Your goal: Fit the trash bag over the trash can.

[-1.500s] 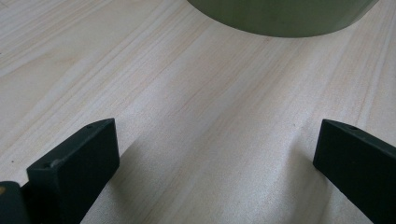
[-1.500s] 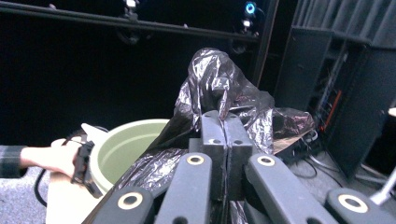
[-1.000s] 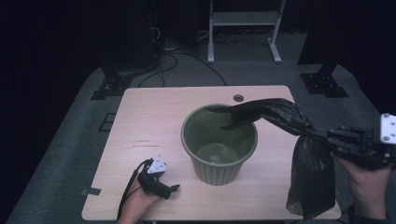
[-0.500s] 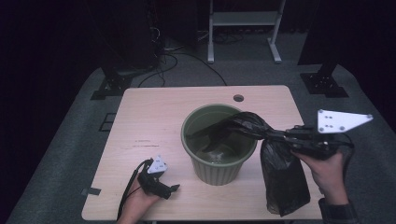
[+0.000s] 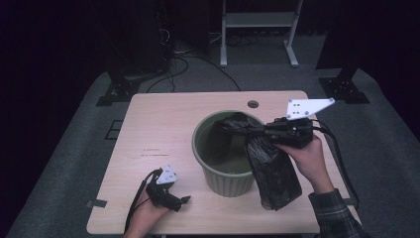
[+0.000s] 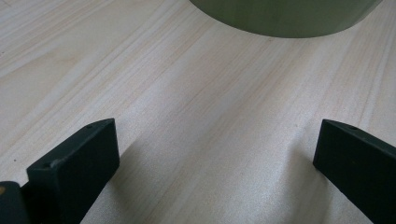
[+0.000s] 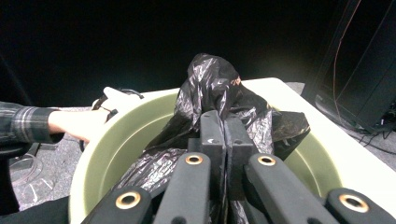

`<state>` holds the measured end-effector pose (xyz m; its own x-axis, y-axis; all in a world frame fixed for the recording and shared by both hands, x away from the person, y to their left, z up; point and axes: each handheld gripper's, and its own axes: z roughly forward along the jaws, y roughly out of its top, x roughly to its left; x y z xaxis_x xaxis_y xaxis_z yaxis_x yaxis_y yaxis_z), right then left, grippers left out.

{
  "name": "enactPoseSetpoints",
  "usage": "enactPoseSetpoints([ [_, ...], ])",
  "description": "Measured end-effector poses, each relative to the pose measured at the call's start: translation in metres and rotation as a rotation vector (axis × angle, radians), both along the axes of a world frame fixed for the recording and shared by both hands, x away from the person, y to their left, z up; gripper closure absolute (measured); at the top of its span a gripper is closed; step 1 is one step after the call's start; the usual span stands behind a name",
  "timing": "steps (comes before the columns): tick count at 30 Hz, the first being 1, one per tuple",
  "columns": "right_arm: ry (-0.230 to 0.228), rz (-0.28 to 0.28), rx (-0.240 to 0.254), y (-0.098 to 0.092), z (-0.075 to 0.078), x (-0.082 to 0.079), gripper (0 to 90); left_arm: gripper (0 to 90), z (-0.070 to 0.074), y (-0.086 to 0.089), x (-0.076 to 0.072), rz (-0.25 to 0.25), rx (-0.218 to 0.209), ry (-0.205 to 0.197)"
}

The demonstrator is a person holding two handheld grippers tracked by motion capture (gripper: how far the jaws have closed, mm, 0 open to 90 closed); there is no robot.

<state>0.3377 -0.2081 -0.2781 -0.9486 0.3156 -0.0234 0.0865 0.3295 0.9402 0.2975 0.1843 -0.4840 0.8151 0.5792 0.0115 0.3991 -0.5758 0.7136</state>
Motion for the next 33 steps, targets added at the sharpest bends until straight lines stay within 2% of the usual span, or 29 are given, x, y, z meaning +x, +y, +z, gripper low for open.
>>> enactPoseSetpoints([
  [4,0.015,0.010,-0.008,0.016,0.002,0.014,88.7,0.0,0.000,0.000,0.000,0.000,0.000,0.000],
  [9,0.032,0.007,-0.052,0.033,0.003,0.027,85.8,0.0,0.000,0.000,0.000,0.000,0.001,0.000],
  [11,0.032,-0.001,-0.066,0.037,0.002,0.030,79.0,0.0,0.000,0.000,0.000,0.000,0.000,0.000],
  [14,0.035,-0.034,-0.079,0.036,0.001,0.031,63.2,0.0,0.000,0.000,0.000,0.000,0.001,0.000],
  [15,0.025,-0.051,-0.082,0.034,0.001,0.030,57.9,0.0,0.000,0.000,0.000,0.000,0.001,0.000],
  [18,0.022,-0.071,-0.068,0.024,0.002,0.026,53.1,0.0,0.000,0.000,0.000,0.000,0.001,0.000],
  [26,0.019,-0.087,-0.021,-0.019,0.002,-0.002,52.8,0.0,0.000,0.000,0.000,0.000,0.000,0.000],
  [33,0.030,-0.086,0.021,-0.048,-0.011,-0.037,52.2,0.0,0.000,0.000,0.000,0.000,0.000,0.000],
])
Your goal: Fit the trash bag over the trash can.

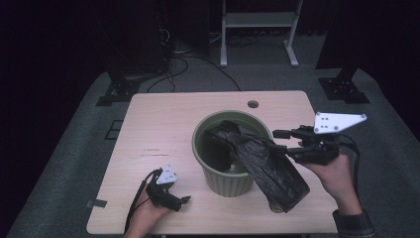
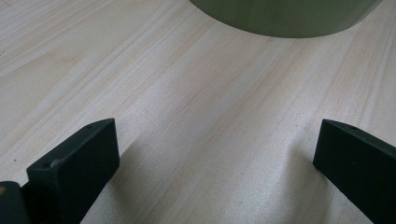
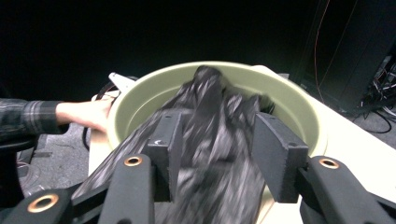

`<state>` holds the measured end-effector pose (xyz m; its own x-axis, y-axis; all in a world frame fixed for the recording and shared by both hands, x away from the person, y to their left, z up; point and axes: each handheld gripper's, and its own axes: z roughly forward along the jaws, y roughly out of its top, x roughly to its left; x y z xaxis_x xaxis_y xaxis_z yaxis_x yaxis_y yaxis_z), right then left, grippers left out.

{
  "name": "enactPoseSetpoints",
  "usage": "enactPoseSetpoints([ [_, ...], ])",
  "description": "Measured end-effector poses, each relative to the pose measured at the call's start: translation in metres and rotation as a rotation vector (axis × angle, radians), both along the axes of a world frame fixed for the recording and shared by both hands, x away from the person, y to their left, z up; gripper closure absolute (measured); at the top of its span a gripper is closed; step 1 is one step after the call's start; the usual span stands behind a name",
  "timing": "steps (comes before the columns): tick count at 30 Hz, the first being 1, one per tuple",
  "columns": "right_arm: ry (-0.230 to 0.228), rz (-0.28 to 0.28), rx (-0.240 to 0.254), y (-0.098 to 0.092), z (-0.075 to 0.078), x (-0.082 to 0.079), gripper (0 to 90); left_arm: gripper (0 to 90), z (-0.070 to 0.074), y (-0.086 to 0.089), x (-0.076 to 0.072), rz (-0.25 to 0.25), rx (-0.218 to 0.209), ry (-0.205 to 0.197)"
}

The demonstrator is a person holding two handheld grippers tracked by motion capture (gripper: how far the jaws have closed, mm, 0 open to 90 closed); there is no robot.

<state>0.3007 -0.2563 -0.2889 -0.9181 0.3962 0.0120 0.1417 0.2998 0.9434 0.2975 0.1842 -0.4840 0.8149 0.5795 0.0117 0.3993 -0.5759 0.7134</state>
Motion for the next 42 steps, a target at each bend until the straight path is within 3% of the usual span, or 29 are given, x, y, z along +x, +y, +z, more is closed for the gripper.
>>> enactPoseSetpoints([
  [8,0.019,-0.001,0.025,-0.012,-0.021,-0.024,50.5,0.0,0.000,0.000,0.000,0.001,0.001,0.001],
  [17,0.032,0.002,-0.016,0.004,-0.033,-0.017,52.0,0.0,0.000,0.000,0.000,0.001,0.001,0.001],
  [24,0.011,0.003,-0.026,0.009,-0.035,-0.015,69.0,0.0,0.000,0.000,0.000,0.001,0.001,0.001],
  [32,0.017,0.024,-0.017,0.011,-0.035,-0.013,89.7,0.0,0.000,0.000,0.000,0.001,0.001,0.001],
  [36,0.016,0.015,-0.017,0.014,-0.036,-0.010,90.0,0.0,0.000,0.000,0.000,0.001,0.002,0.001],
  [42,0.025,0.002,0.026,0.018,-0.028,0.005,90.0,0.0,0.001,0.001,0.000,-0.006,-0.010,0.009],
])
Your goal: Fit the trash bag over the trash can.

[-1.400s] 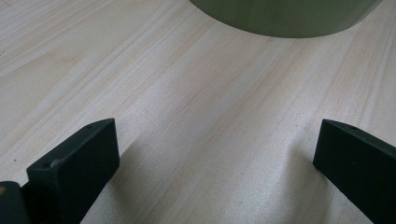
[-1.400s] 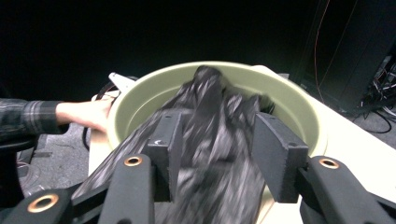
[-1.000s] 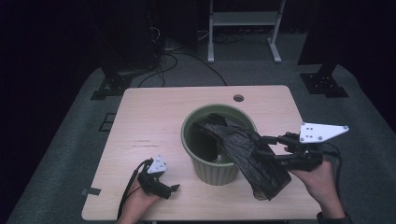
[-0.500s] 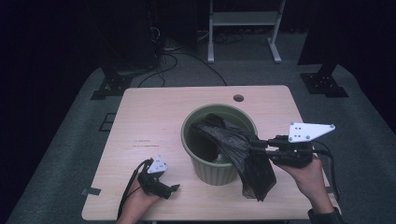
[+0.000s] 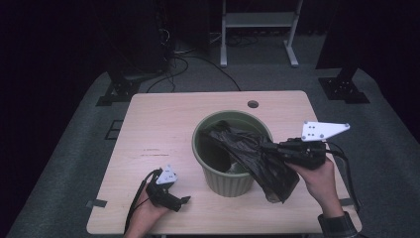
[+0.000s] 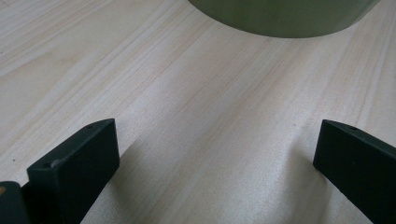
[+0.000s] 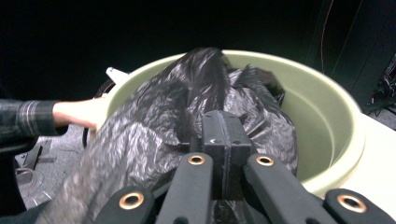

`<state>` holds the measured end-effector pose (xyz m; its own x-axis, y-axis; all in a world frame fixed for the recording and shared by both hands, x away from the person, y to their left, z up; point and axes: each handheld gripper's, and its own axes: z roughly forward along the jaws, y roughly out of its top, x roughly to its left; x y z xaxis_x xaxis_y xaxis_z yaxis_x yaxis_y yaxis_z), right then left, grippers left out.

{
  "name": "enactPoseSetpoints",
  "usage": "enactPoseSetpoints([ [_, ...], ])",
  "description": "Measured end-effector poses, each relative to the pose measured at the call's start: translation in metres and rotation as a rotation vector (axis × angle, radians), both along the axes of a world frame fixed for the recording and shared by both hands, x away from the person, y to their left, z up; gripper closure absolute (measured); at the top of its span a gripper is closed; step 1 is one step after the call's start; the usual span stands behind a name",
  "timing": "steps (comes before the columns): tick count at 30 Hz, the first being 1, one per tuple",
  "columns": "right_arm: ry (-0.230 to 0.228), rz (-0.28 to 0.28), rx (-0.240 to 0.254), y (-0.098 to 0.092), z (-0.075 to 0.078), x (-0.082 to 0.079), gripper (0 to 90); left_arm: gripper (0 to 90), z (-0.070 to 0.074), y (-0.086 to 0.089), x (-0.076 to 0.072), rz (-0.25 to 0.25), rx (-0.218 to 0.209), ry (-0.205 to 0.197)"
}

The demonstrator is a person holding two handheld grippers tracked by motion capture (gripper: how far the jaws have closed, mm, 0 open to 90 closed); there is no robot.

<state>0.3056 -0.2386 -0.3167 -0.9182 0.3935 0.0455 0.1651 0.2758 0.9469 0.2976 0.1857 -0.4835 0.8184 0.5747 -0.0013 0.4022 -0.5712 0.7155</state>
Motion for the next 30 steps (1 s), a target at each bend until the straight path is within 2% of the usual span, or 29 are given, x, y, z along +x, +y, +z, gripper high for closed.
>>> enactPoseSetpoints([
  [2,0.001,-0.002,-0.001,0.003,0.004,0.005,90.0,0.0,0.002,0.003,0.000,0.002,-0.014,0.008],
  [5,0.006,0.002,-0.019,0.011,0.010,0.015,90.0,0.0,0.010,0.007,-0.001,0.005,-0.023,-0.010],
  [12,0.040,0.015,-0.083,0.035,0.012,0.039,90.0,0.0,0.049,0.016,-0.009,-0.015,-0.112,-0.078],
  [16,0.057,0.029,-0.138,0.046,0.012,0.047,90.0,0.0,0.079,0.019,-0.013,-0.042,-0.158,-0.134],
  [19,0.064,0.040,-0.164,0.051,0.015,0.049,90.0,0.0,0.102,0.017,-0.015,-0.069,-0.166,-0.165],
  [22,0.068,0.049,-0.179,0.055,0.019,0.049,90.0,0.0,0.128,0.013,-0.018,-0.100,-0.167,-0.200],
  [25,0.069,0.051,-0.185,0.057,0.020,0.051,90.0,1.1,0.153,0.006,-0.017,-0.146,-0.212,-0.236],
  [30,0.074,0.054,-0.189,0.060,0.017,0.053,90.0,7.8,0.177,-0.012,-0.004,-0.215,-0.259,-0.247],
])
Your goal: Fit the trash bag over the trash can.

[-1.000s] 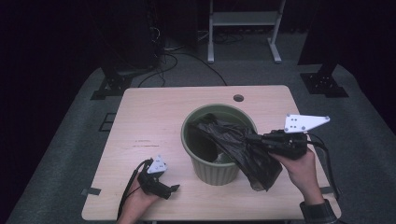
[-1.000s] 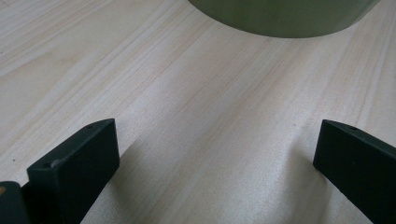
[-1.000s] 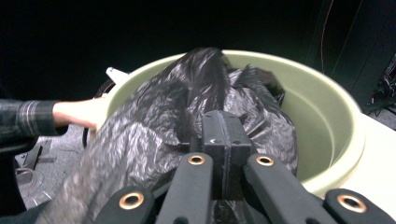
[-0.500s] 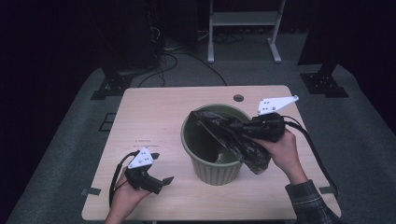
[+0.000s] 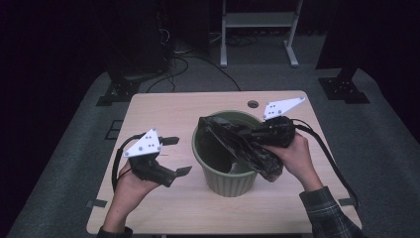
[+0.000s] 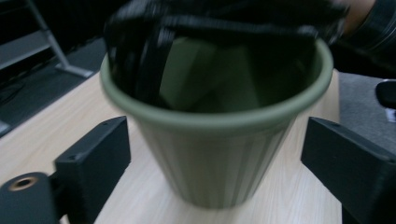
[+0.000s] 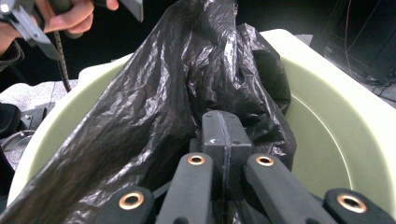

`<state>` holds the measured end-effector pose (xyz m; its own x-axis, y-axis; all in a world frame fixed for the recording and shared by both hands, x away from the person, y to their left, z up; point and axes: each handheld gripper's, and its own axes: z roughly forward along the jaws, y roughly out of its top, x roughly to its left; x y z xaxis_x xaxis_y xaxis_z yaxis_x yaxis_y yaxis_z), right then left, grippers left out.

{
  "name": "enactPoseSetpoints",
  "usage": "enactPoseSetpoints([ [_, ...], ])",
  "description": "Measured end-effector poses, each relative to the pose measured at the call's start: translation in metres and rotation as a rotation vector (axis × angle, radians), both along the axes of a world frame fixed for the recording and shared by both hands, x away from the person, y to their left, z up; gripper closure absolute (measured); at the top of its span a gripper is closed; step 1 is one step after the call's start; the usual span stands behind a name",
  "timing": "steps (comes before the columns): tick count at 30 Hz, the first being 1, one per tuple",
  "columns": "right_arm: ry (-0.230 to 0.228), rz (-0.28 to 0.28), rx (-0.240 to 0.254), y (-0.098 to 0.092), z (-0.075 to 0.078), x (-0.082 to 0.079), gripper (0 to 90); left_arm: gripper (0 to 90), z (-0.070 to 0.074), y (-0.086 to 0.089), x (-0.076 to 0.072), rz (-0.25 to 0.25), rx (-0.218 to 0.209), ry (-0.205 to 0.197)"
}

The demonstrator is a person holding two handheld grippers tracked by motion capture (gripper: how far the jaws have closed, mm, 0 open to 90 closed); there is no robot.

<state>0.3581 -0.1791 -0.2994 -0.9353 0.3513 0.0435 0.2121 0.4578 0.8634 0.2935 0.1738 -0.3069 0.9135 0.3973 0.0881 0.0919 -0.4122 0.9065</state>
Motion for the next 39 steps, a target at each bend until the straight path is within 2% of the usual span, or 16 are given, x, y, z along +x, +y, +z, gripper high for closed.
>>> enactPoseSetpoints([
  [4,0.002,0.002,0.004,0.000,0.000,0.001,90.0,16.4,0.009,-0.013,0.011,-0.033,-0.034,0.001],
  [8,0.002,0.007,0.002,-0.001,0.000,0.001,90.0,31.0,0.019,-0.027,0.020,-0.068,-0.076,-0.028],
  [11,0.005,0.007,0.003,-0.002,-0.001,0.001,90.0,40.0,0.026,-0.035,0.026,-0.075,-0.092,-0.049],
  [15,0.009,0.012,0.002,-0.001,-0.002,0.001,90.0,44.6,0.038,-0.050,0.035,-0.095,-0.107,-0.075],
  [19,0.012,0.015,0.004,-0.002,-0.002,0.002,90.0,47.6,0.045,-0.067,0.042,-0.136,-0.070,-0.090],
  [23,0.017,0.019,0.009,-0.003,-0.002,0.002,90.0,51.9,0.043,-0.079,0.048,-0.157,-0.023,-0.103],
  [28,0.024,0.028,0.022,-0.006,-0.003,0.001,90.0,65.9,0.030,-0.085,0.059,-0.165,0.047,-0.069],
  [32,0.025,0.028,0.035,-0.009,-0.001,0.002,90.0,82.1,0.021,-0.085,0.061,-0.190,0.082,-0.044],
  [34,0.027,0.029,0.052,-0.012,0.001,0.004,90.0,88.6,0.018,-0.086,0.060,-0.202,0.097,-0.009],
  [36,0.028,0.026,0.067,-0.013,0.003,0.005,90.0,89.5,0.015,-0.087,0.059,-0.206,0.120,0.027],
  [39,0.024,0.019,0.090,-0.014,0.006,0.007,90.0,89.6,0.011,-0.091,0.057,-0.211,0.134,0.058],
])
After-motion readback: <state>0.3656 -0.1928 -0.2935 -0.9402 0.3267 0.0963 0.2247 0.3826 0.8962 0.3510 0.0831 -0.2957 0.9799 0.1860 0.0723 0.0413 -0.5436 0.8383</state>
